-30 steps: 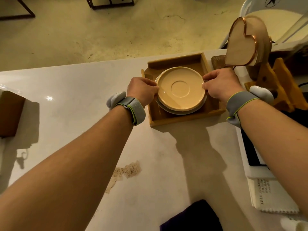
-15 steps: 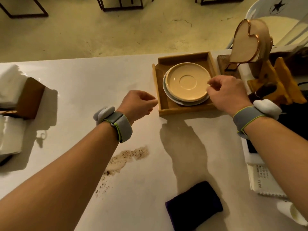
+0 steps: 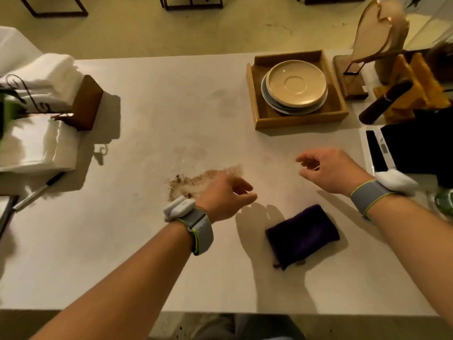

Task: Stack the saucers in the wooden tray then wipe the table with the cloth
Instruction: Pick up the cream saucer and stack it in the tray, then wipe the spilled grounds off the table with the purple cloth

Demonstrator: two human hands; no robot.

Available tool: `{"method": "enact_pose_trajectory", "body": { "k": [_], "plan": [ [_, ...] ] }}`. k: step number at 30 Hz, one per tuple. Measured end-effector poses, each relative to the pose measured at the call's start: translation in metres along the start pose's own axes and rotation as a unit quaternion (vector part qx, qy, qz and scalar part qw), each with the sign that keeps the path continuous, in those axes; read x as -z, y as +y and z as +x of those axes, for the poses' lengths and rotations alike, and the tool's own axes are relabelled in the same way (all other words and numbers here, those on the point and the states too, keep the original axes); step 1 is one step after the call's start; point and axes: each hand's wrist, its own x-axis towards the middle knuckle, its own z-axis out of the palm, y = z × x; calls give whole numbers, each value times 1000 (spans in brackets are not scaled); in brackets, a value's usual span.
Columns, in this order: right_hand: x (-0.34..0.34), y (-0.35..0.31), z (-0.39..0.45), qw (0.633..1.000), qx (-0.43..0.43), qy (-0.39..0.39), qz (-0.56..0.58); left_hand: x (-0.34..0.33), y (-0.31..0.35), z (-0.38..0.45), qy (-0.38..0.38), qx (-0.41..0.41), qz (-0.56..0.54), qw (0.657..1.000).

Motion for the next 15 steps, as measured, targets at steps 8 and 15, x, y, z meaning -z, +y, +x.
{"method": "enact_pose_trajectory", "body": {
  "k": [8,15],
  "plan": [
    [-23,3,-64,997,12,-69,-30,-57,-4,-44,-28,-34,48,998],
    [-31,11,-70,991,51,-86,-87,-84,11,-41,-1,-11,93,996]
  ]
}}
